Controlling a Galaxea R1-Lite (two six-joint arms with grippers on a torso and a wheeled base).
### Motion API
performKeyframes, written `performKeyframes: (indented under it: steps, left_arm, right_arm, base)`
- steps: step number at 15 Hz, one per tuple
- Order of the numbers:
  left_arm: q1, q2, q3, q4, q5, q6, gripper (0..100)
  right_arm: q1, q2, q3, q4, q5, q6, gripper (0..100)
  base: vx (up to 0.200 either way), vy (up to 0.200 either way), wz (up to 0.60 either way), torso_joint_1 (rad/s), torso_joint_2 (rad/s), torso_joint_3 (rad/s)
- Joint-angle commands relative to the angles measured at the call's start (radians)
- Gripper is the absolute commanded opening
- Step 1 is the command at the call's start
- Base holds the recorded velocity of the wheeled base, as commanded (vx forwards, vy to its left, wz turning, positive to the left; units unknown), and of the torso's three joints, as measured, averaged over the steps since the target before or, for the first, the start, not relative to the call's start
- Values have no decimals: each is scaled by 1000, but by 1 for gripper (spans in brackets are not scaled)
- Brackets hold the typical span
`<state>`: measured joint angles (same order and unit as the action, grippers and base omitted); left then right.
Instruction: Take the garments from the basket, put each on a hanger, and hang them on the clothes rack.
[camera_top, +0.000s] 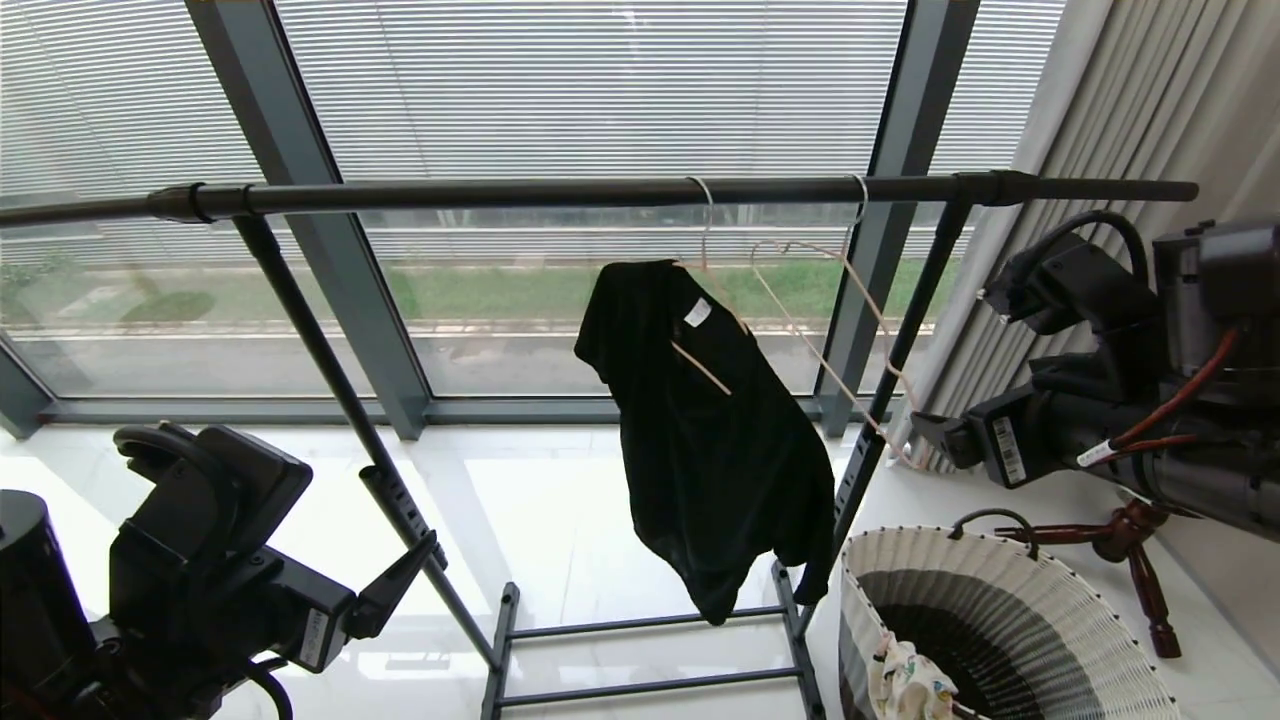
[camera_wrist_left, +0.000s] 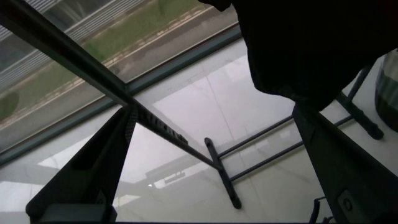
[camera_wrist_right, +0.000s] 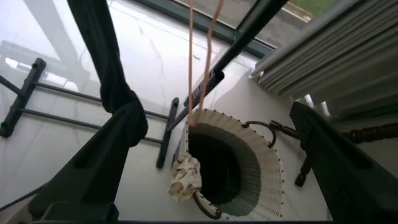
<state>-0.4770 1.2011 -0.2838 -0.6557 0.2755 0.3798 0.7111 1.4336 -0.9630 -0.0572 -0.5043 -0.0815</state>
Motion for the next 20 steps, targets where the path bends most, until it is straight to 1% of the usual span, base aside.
performKeyframes:
  steps: [1, 3, 6, 9, 14, 20]
  left_arm:
    - [0, -1, 3, 1, 1, 1, 100]
    - [0, -3, 3, 1, 1, -1, 100]
    - [0, -3, 3, -1, 1, -1, 100]
    - [1, 0, 3, 1, 1, 1, 100]
    - [5, -1, 5, 1, 2, 1, 100]
    - [9, -3, 6, 1, 4, 2, 100]
  right_arm:
    - [-5, -44, 27, -1, -2, -11, 100]
    - [-35, -76, 59, -1, -2, -30, 100]
    - [-67, -121, 112, -1, -2, -35, 100]
    - [-73, -151, 173, -3, -22, -40, 100]
    - [-73, -160, 199, -3, -22, -40, 100]
    - [-71, -180, 263, -3, -22, -41, 100]
  base:
    - [0, -200, 0, 22, 12, 2]
    - [0, -200, 0, 5, 2, 7]
    - [0, -200, 0, 1, 1, 1]
    - [0, 0, 0, -22, 43, 28]
    - [0, 0, 0, -215, 476, 253]
    - [0, 0, 0, -240, 531, 292]
